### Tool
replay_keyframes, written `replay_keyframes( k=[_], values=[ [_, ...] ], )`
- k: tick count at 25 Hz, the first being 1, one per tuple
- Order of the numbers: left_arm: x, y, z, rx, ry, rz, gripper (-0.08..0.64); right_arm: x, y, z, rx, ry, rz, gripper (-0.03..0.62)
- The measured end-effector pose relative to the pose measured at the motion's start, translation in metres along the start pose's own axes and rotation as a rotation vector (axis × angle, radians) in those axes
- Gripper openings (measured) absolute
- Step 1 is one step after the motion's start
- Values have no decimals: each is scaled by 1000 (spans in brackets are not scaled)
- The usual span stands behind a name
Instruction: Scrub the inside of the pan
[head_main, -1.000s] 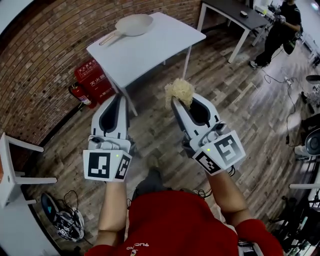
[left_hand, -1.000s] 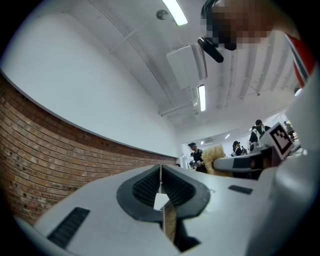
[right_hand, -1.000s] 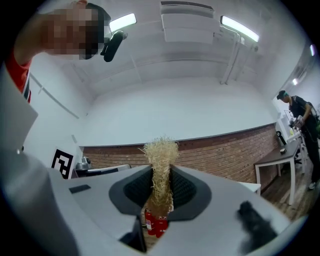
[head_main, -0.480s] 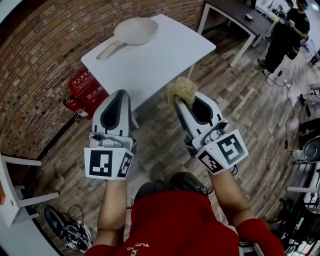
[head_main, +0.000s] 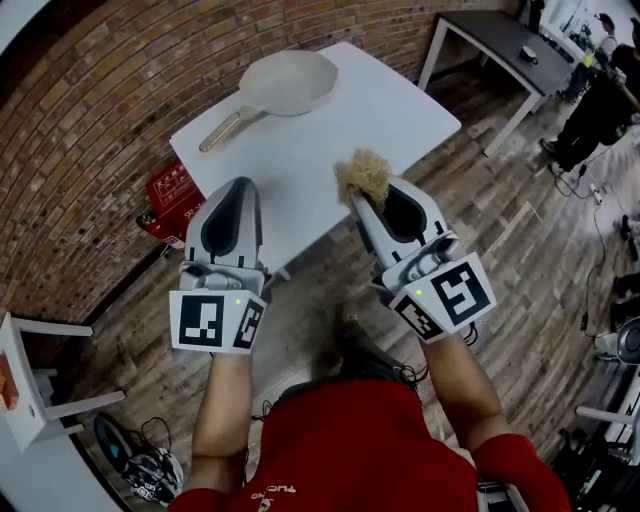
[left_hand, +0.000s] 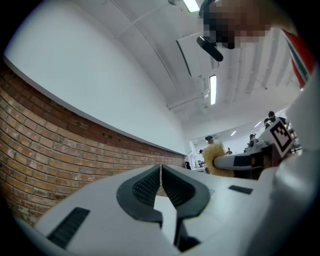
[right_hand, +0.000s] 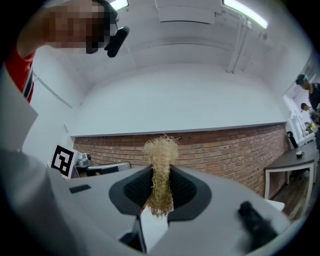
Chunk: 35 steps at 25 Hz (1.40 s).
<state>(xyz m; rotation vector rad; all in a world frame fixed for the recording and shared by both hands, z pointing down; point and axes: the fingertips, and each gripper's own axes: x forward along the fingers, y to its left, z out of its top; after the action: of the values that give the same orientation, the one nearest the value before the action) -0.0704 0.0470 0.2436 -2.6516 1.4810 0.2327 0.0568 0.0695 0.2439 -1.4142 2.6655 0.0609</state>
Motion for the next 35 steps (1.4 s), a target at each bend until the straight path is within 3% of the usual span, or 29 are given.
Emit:
replay_keyframes(
  k=[8, 13, 25, 35],
  values=[
    [115, 38, -18, 17, 4, 101, 23, 85, -103, -10, -2, 14, 76, 87],
    [168, 48, -21, 43, -15, 126, 23, 128, -148, -10, -14, 20, 119, 87],
    [253, 131, -38, 82, -9, 169, 23, 253, -184, -13, -53, 46, 187, 87],
    [318, 207, -61, 94, -11, 162, 23, 366, -208, -47, -90, 170, 167, 87]
  ],
)
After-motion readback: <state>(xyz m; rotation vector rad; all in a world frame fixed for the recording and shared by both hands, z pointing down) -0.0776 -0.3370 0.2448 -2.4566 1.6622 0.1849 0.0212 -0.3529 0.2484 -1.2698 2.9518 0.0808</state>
